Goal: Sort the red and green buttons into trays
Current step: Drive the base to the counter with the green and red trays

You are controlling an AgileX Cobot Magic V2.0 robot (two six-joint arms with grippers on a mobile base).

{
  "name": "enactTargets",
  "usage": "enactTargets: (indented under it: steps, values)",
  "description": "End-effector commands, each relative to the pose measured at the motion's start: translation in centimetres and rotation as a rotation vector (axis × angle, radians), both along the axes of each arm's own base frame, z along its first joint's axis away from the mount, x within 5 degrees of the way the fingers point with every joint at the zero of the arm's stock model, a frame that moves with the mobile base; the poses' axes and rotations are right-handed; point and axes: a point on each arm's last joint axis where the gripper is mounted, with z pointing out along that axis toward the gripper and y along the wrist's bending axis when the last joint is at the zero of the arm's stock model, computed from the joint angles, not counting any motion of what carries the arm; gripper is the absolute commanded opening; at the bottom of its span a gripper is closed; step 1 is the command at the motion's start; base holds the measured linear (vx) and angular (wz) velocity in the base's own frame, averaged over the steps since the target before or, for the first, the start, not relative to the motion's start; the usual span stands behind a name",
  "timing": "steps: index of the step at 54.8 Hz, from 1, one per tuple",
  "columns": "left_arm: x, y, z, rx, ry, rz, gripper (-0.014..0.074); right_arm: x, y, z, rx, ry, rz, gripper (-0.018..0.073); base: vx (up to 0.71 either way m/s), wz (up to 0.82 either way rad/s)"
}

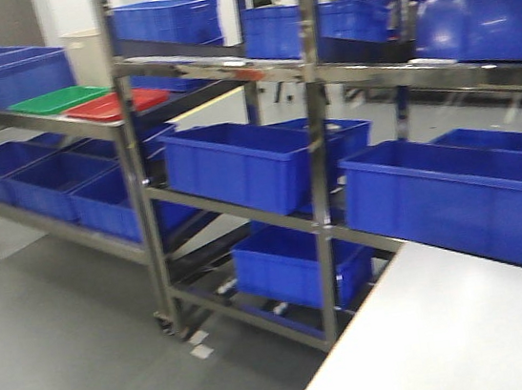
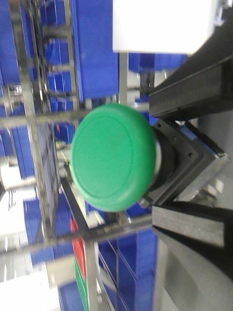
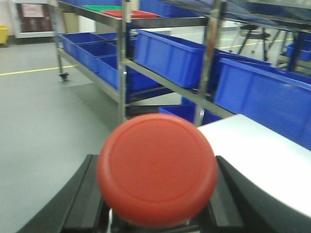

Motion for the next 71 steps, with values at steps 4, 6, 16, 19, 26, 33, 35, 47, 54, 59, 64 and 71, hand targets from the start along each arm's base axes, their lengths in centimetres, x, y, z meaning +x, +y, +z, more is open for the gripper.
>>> enactTargets:
  steps: [4,6,16,19,26,33,35,47,54,59,64,71]
  values:
    - [-0.06,-0.16,1.12,-0.036,-0.03,-0.02,0.0,0.07,0.2,1.2,0.018,-0.039,0.021,-0.0008,-0.11,0.56]
    - [-0.06,-0.16,1.12,-0.036,-0.03,-0.02,0.0,0.07,0.2,1.2,0.018,-0.039,0.021,-0.0008,-0.1,0.58]
    - [-0.06,-0.16,1.12,-0.036,-0.03,-0.02,0.0,0.07,0.2,1.2,0.018,-0.039,0.021,-0.0008,-0.08,0.64]
    - [-0.06,-0.16,1.12,-0.036,-0.03,-0.02,0.0,0.07,0.2,1.2,0.018,-0.039,0.021,-0.0008,-0.04,0.71]
    - [-0.06,-0.16,1.12,-0.036,-0.03,-0.02,0.0,0.07,0.2,1.2,0.018,-0.039,0.021,-0.0008,0.0,0.77]
    - [-0.06,-0.16,1.12,-0.036,-0.03,-0.02,0.0,0.07,0.2,1.2,0.018,-0.039,0.021,-0.0008,0.06,0.85]
    - [-0.06,-0.16,1.12,-0.036,-0.03,-0.02,0.0,0.07,0.2,1.2,0.018,-0.039,0.021,-0.0008,0.1,0.86]
    - [-0.06,-0.16,1.12,-0.036,-0.03,-0.02,0.0,0.07,0.2,1.2,0.018,-0.039,0.021,-0.0008,0.17,0.74]
    - [-0.07,-0.19,1.12,-0.036,-0.031,-0.024,0.0,0.07,0.19,1.2,0.018,-0.039,0.02,-0.0008,0.25,0.55]
    - [-0.07,-0.18,1.12,-0.036,-0.03,-0.023,0.0,0.07,0.22,1.21,0.019,-0.04,0.024,-0.0008,0.3,0.44]
    - [-0.09,-0.25,1.14,-0.036,-0.032,-0.03,0.0,0.08,0.17,1.19,0.018,-0.038,0.018,-0.0008,0.35,0.36]
    - [-0.09,-0.25,1.14,-0.036,-0.032,-0.03,0.0,0.08,0.17,1.19,0.018,-0.038,0.018,-0.0008,0.41,0.27]
